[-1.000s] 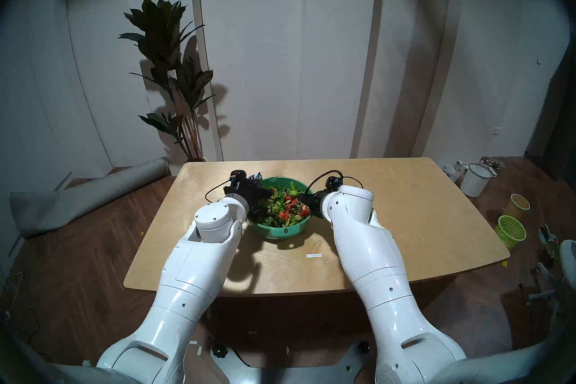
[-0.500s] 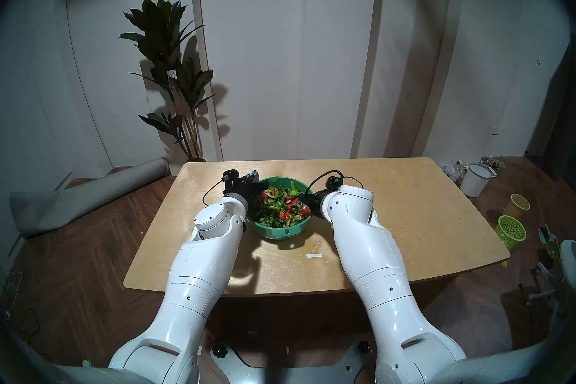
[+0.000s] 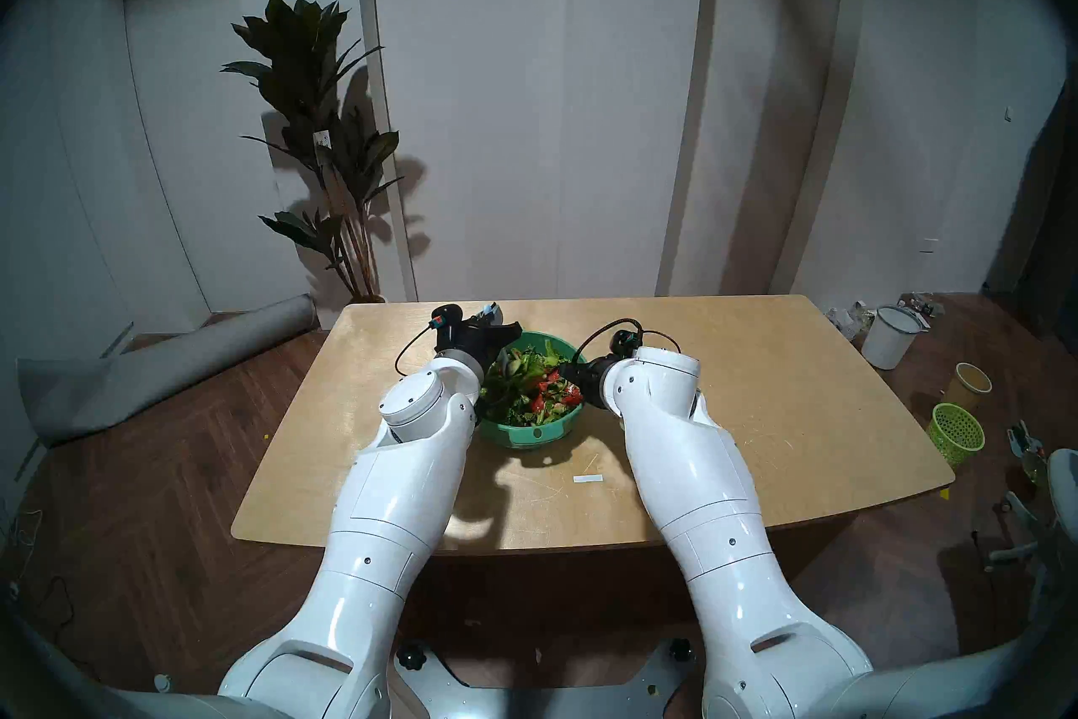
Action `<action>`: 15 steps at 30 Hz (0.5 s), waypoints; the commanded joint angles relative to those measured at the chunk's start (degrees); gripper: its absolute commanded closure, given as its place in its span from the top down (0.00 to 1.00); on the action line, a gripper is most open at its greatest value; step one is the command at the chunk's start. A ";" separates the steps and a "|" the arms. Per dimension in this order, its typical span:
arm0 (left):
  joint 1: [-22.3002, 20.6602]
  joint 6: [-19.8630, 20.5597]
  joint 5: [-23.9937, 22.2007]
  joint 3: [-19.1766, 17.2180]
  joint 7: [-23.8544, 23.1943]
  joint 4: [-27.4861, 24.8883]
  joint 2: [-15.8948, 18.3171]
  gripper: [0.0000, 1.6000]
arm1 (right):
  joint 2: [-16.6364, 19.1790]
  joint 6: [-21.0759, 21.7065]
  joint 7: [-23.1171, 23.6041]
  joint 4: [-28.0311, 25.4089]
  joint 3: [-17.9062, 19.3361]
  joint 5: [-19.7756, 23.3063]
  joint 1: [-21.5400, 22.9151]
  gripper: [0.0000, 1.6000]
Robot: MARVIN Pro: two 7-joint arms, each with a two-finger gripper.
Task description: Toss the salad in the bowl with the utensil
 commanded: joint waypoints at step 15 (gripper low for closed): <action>1.01 -2.44 12.98 11.08 -8.63 -8.34 8.57 0.00 | -0.29 -0.07 0.08 -1.13 -0.01 0.06 0.64 0.00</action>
